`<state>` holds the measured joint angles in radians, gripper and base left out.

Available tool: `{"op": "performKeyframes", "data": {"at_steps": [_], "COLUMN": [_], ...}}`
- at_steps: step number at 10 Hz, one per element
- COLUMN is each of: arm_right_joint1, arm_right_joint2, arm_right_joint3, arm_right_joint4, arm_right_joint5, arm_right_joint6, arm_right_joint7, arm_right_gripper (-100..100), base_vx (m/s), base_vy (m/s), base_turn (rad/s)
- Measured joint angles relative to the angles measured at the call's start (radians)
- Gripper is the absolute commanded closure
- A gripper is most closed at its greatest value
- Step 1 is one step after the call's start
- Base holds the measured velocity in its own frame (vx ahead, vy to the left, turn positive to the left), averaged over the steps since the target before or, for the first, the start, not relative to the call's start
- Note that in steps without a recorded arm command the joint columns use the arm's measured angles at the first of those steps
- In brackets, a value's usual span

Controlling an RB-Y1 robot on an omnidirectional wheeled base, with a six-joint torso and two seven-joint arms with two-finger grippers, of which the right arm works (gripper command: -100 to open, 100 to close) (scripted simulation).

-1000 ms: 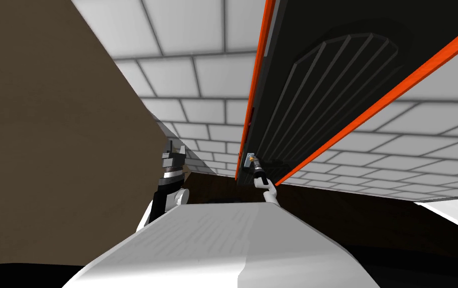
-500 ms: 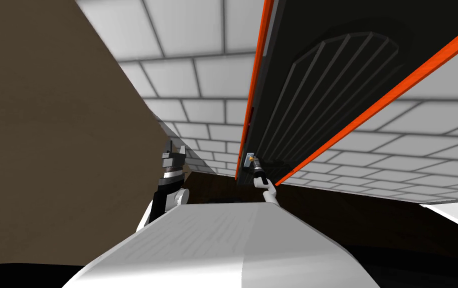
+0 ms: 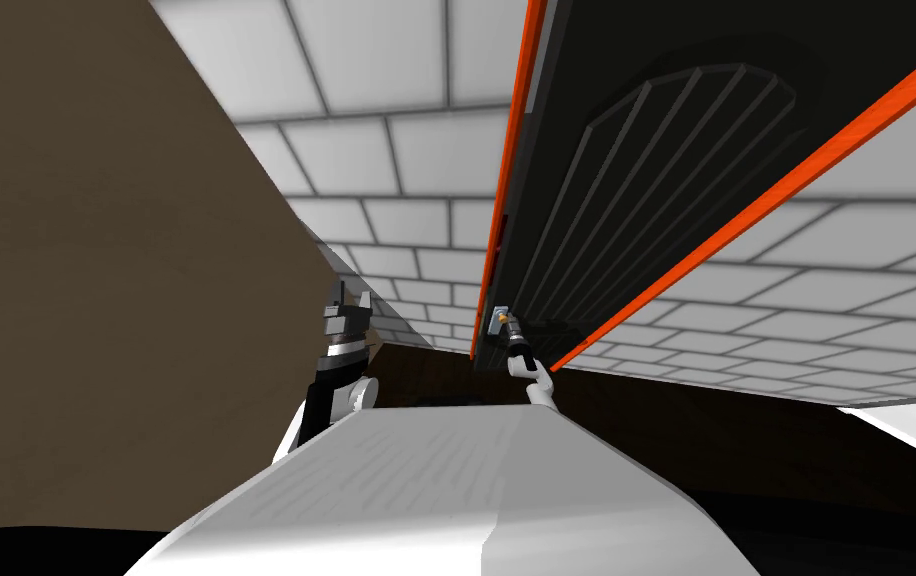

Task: Pull the door open

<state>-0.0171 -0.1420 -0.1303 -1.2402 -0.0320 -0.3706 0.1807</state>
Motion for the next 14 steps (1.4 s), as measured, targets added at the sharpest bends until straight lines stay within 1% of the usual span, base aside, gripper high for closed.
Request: {"op": "performKeyframes", "data": {"at_steps": [1, 3, 4, 5, 6, 7, 8, 10, 11, 12, 13, 14], "arm_right_joint1": [-0.002, 0.000, 0.003, -0.001, -0.003, -0.001, 0.000, -0.004, -0.008, -0.004, 0.006, 0.000], "arm_right_joint2": [-0.005, -0.023, -0.029, -0.030, -0.036, -0.041, -0.050, -0.056, -0.059, -0.064, -0.071, -0.072], "arm_right_joint3": [0.001, -0.006, -0.004, -0.001, 0.003, 0.008, 0.014, 0.022, 0.028, 0.033, 0.036, 0.042], "arm_right_joint4": [0.003, 0.008, 0.005, 0.013, 0.020, 0.016, 0.018, 0.024, 0.037, 0.035, 0.021, 0.030], "arm_right_joint5": [-0.001, -0.031, -0.045, -0.059, -0.076, -0.095, -0.116, -0.159, -0.170, -0.187, -0.210, -0.235], "arm_right_joint6": [0.001, 0.001, 0.003, -0.001, -0.005, -0.003, -0.003, -0.003, -0.010, -0.010, -0.005, -0.009], "arm_right_joint7": [-0.004, -0.042, -0.063, -0.084, -0.108, -0.135, -0.167, -0.223, -0.244, -0.269, -0.297, -0.324], "arm_right_gripper": [100, 100, 100, 100, 100, 100, 100, 100, 100, 100, 100, 100], "base_vx": [-0.042, -0.064, -0.053, -0.070, -0.084, -0.088, -0.101, -0.081, -0.053, -0.071, -0.079, -0.053], "base_vy": [-0.043, -0.038, -0.030, -0.026, -0.031, -0.043, -0.040, -0.035, -0.020, -0.033, -0.061, -0.054], "base_turn": [0.038, 0.066, 0.051, 0.101, 0.069, 0.136, 0.119, 0.066, 0.083, 0.156, 0.130, 0.067]}}
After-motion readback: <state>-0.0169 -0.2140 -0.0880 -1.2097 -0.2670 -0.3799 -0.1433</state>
